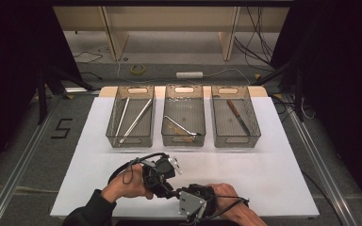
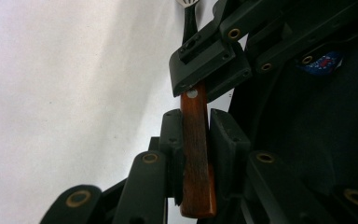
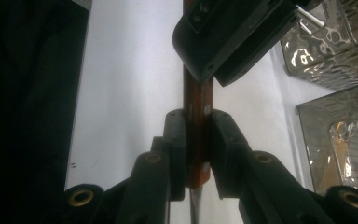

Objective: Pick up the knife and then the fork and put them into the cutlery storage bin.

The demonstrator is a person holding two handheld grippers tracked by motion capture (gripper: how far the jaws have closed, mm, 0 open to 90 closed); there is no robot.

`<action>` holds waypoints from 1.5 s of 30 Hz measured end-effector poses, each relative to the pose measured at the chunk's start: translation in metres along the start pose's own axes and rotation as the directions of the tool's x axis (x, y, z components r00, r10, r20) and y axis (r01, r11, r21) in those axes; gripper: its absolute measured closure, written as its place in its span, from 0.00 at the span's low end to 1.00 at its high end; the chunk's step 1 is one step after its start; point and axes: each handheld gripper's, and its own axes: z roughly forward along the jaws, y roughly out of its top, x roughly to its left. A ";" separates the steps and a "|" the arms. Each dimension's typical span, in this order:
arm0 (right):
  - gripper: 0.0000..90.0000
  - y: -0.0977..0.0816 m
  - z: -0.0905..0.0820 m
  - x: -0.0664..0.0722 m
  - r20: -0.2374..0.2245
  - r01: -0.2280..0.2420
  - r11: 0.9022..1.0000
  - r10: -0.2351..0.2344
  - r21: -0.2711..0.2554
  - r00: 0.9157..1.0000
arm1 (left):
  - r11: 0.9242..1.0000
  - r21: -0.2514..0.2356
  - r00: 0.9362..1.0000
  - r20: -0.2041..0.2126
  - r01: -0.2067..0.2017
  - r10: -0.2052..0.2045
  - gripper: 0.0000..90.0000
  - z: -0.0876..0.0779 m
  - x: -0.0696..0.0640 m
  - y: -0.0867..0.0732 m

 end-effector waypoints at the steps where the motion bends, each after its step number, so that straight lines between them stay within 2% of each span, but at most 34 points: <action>1: 0.87 0.001 -0.001 0.000 -0.001 0.005 1.000 -0.005 0.005 1.000 | 1.000 -0.003 1.000 0.002 0.001 -0.001 0.83 0.000 0.000 0.000; 8: 0.87 0.001 -0.002 0.000 0.013 0.025 0.999 -0.026 0.023 1.000 | 1.000 -0.024 1.000 0.011 0.012 -0.012 0.83 0.001 0.002 0.000; 10: 0.87 0.001 -0.002 0.000 0.020 0.028 0.999 -0.028 0.026 0.999 | 0.999 -0.044 1.000 0.009 0.015 -0.015 0.82 -0.001 0.002 0.000; 11: 0.87 0.001 -0.003 -0.001 0.035 0.023 0.999 -0.024 0.024 0.999 | 0.998 -0.062 1.000 0.016 0.024 -0.023 0.82 -0.003 0.003 -0.001; 12: 0.88 0.001 -0.003 -0.001 0.037 -0.006 1.000 0.006 0.015 0.999 | 0.997 -0.078 1.000 0.020 0.026 -0.025 0.81 -0.004 0.004 -0.001; 13: 0.88 -0.001 -0.006 -0.004 0.032 0.034 0.999 -0.035 0.029 0.999 | 0.995 -0.092 1.000 0.011 0.029 -0.028 0.79 -0.006 0.005 -0.002; 16: 0.88 -0.001 -0.008 -0.006 0.042 0.036 0.999 -0.037 0.028 0.998 | 0.989 -0.142 0.999 0.003 0.050 -0.050 0.69 -0.013 0.008 -0.003; 18: 0.88 -0.001 -0.008 -0.005 0.045 0.014 0.999 -0.016 0.030 0.999 | 0.984 -0.172 0.999 -0.008 0.049 -0.051 0.61 -0.020 0.008 -0.005; 20: 0.88 -0.002 -0.008 -0.005 0.053 0.016 0.999 -0.018 0.032 0.998 | 0.980 -0.191 0.997 -0.041 0.055 -0.064 0.51 -0.027 0.008 -0.006; 21: 0.88 -0.003 -0.008 -0.007 0.057 0.038 0.999 -0.040 0.034 0.998 | 0.979 -0.198 0.995 -0.065 0.058 -0.072 0.47 -0.030 0.008 -0.006; 22: 0.88 -0.003 -0.009 -0.008 0.060 0.033 0.999 -0.035 0.037 0.998 | 0.975 -0.214 0.994 -0.082 0.058 -0.077 0.43 -0.033 0.008 -0.008; 24: 0.88 -0.004 -0.011 -0.010 0.067 0.041 0.998 -0.044 0.046 0.997 | 0.962 -0.267 0.992 -0.088 0.062 -0.089 0.39 -0.040 0.010 -0.011; 26: 0.88 -0.005 -0.013 -0.011 0.083 0.011 0.999 -0.014 0.040 0.996 | 0.948 -0.313 0.988 -0.115 0.066 -0.107 0.34 -0.045 0.011 -0.014; 28: 0.88 -0.007 -0.017 -0.016 0.105 0.027 0.998 -0.032 0.051 0.994 | 0.931 -0.358 0.982 -0.137 0.070 -0.127 0.32 -0.049 0.013 -0.018; 29: 0.88 -0.008 -0.018 -0.018 0.104 0.030 0.998 -0.035 0.048 0.994 | 0.922 -0.381 0.979 -0.148 0.075 -0.141 0.30 -0.051 0.014 -0.020; 30: 0.88 -0.009 -0.020 -0.019 0.118 0.001 0.999 -0.007 0.048 0.993 | 0.909 -0.409 0.975 -0.161 0.074 -0.152 0.28 -0.052 0.014 -0.023; 32: 0.88 -0.012 -0.023 -0.022 0.131 -0.046 0.998 0.040 0.039 0.991 | 0.879 -0.471 0.970 -0.179 0.065 -0.167 0.27 -0.056 0.014 -0.028; 33: 0.88 -0.014 -0.025 -0.024 0.145 -0.060 0.997 0.054 0.042 0.988 | 0.870 -0.488 0.967 -0.179 0.071 -0.179 0.27 -0.058 0.015 -0.031; 34: 0.88 -0.017 -0.027 -0.029 0.146 -0.053 0.998 0.046 0.045 0.988 | 0.861 -0.503 0.963 -0.190 0.073 -0.193 0.26 -0.058 0.016 -0.033; 35: 0.88 -0.019 -0.029 -0.031 0.151 -0.079 0.996 0.072 0.041 0.986 | 0.855 -0.514 0.957 -0.209 0.066 -0.200 0.26 -0.059 0.017 -0.036; 36: 0.88 -0.022 -0.031 -0.036 0.153 -0.080 0.996 0.072 0.045 0.986 | 0.845 -0.531 0.953 -0.214 0.069 -0.212 0.25 -0.059 0.018 -0.039; 38: 0.87 -0.028 -0.036 -0.043 0.192 -0.122 0.992 0.114 0.029 0.975 | 0.817 -0.569 0.949 -0.200 0.091 -0.245 0.24 -0.059 0.021 -0.046; 39: 0.88 -0.030 -0.038 -0.047 0.205 -0.154 0.988 0.148 0.015 0.967 | 0.807 -0.584 0.946 -0.203 0.089 -0.251 0.23 -0.058 0.022 -0.049; 40: 0.87 -0.034 -0.042 -0.053 0.210 -0.154 0.988 0.146 0.021 0.967 | 0.796 -0.598 0.942 -0.207 0.091 -0.263 0.23 -0.057 0.023 -0.053; 41: 0.87 -0.036 -0.044 -0.057 0.217 -0.181 0.983 0.176 0.007 0.960 | 0.788 -0.608 0.938 -0.213 0.091 -0.272 0.23 -0.055 0.024 -0.056; 42: 0.87 -0.038 -0.046 -0.063 0.224 -0.193 0.981 0.188 0.001 0.956 | 0.783 -0.615 0.937 -0.211 0.094 -0.278 0.22 -0.053 0.026 -0.058; 44: 0.87 -0.042 -0.049 -0.072 0.233 -0.236 0.972 0.231 -0.006 0.945 | 0.766 -0.633 0.935 -0.192 0.114 -0.298 0.21 -0.049 0.030 -0.064; 45: 0.87 -0.043 -0.051 -0.077 0.233 -0.257 0.966 0.253 -0.012 0.939 | 0.761 -0.638 0.933 -0.191 0.120 -0.306 0.21 -0.046 0.031 -0.067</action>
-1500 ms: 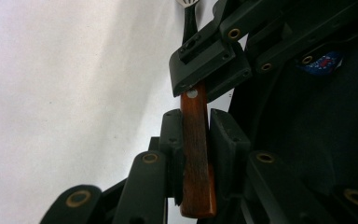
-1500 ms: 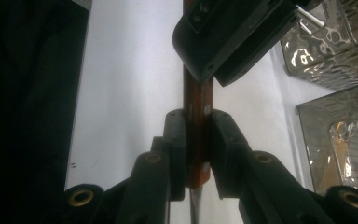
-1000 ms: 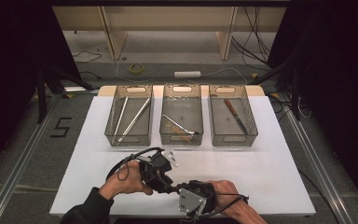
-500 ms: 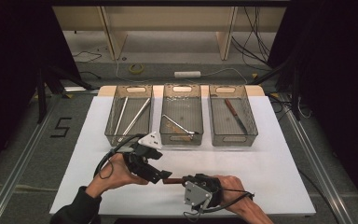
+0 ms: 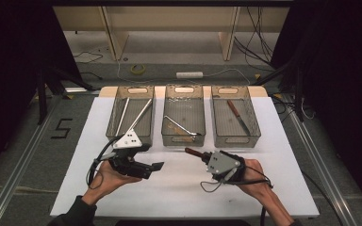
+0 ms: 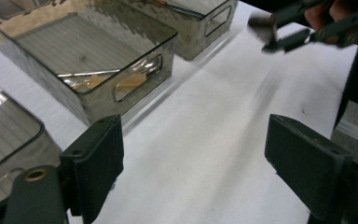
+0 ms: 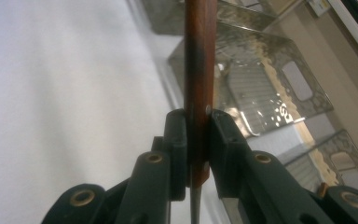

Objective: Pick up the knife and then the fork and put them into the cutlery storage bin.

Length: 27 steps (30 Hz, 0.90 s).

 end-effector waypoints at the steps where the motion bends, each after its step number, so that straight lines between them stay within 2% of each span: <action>1: 0.87 0.000 -0.001 -0.005 0.004 -0.017 1.000 0.017 0.000 1.000 | 1.000 -0.003 1.000 -0.008 0.001 -0.001 0.21 0.001 0.001 -0.004; 4: 0.87 0.002 -0.003 -0.019 0.010 -0.060 0.998 0.060 0.002 0.998 | 1.000 -0.031 0.999 -0.047 0.001 -0.002 0.21 0.002 0.004 -0.015; 8: 0.87 0.005 -0.005 -0.040 0.028 -0.121 0.993 0.121 -0.005 0.992 | 0.997 -0.070 0.998 -0.060 0.013 -0.017 0.21 0.002 0.010 -0.026; 13: 0.87 0.010 -0.010 -0.064 0.044 -0.178 0.984 0.179 -0.017 0.983 | 0.995 -0.095 0.996 -0.087 0.027 -0.035 0.21 -0.002 0.014 -0.037; 19: 0.87 0.014 -0.013 -0.087 0.056 -0.220 0.975 0.222 -0.034 0.973 | 0.994 -0.105 0.994 -0.102 0.035 -0.045 0.20 -0.007 0.014 -0.044; 27: 0.87 0.016 -0.004 -0.110 0.073 -0.264 0.964 0.266 -0.036 0.961 | 0.990 -0.132 0.993 -0.105 0.044 -0.058 0.20 -0.011 0.014 -0.047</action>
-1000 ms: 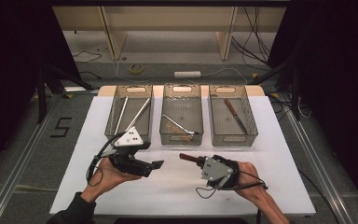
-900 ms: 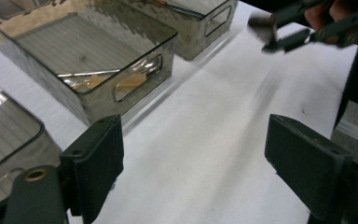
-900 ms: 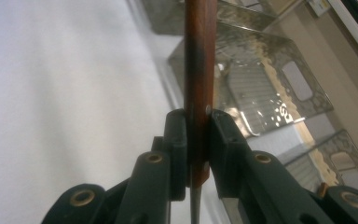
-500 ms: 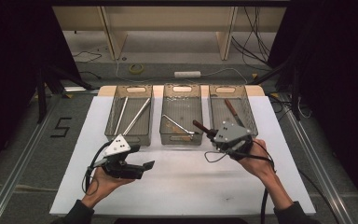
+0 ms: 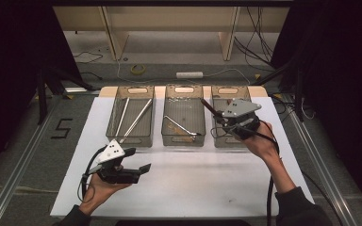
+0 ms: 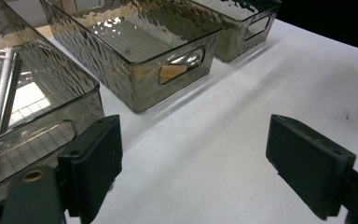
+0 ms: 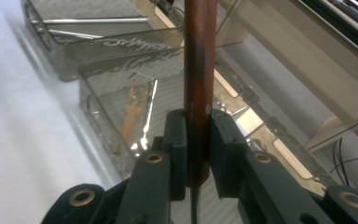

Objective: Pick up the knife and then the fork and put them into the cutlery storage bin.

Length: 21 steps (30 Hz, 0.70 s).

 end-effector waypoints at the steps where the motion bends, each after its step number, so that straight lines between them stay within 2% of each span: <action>1: 0.87 0.001 0.002 -0.003 0.002 -0.009 1.000 0.009 0.003 1.000 | 1.000 -0.004 1.000 0.001 -0.002 0.002 0.20 0.000 0.000 0.000; 14: 0.87 0.003 0.027 -0.038 0.040 -0.105 0.994 0.104 0.027 0.994 | 1.000 -0.011 1.000 -0.024 -0.012 0.012 0.19 -0.003 -0.002 -0.002; 17: 0.87 0.000 0.034 -0.045 0.051 -0.136 0.990 0.134 0.035 0.990 | 1.000 -0.010 1.000 -0.022 -0.011 0.011 0.19 -0.003 -0.003 -0.002; 21: 0.87 -0.006 0.044 -0.052 0.062 -0.194 0.979 0.190 0.055 0.980 | 1.000 -0.006 1.000 -0.023 -0.020 0.020 0.19 -0.002 -0.004 -0.002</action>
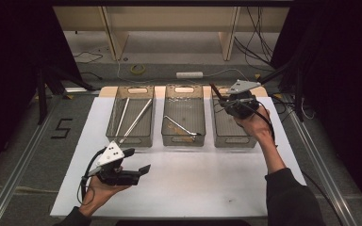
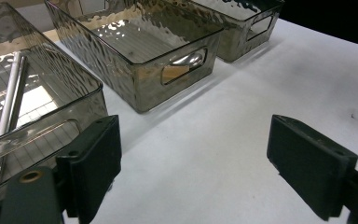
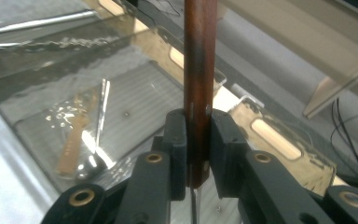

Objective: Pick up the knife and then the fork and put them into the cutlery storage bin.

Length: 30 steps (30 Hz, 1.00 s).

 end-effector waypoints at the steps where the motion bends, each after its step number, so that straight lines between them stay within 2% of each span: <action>1: 0.87 -0.001 0.003 -0.002 0.004 -0.010 1.000 0.010 0.008 1.000 | 1.000 -0.002 1.000 0.000 -0.001 0.001 0.19 0.000 0.000 0.000; 12: 0.87 -0.019 0.028 -0.018 0.035 -0.105 0.993 0.103 0.054 0.994 | 1.000 -0.027 1.000 -0.011 0.003 -0.003 0.19 -0.003 0.000 0.001; 23: 0.87 -0.037 0.043 -0.024 0.057 -0.200 0.974 0.195 0.110 0.979 | 1.000 -0.029 1.000 -0.011 0.004 -0.005 0.19 -0.003 -0.001 0.000; 29: 0.87 -0.046 0.048 -0.026 0.063 -0.229 0.965 0.222 0.129 0.973 | 1.000 -0.022 1.000 -0.009 -0.006 0.005 0.18 -0.002 -0.002 0.000; 30: 0.87 -0.048 0.050 -0.026 0.064 -0.223 0.965 0.216 0.136 0.974 | 1.000 -0.022 1.000 -0.009 -0.005 0.005 0.18 -0.002 -0.002 0.000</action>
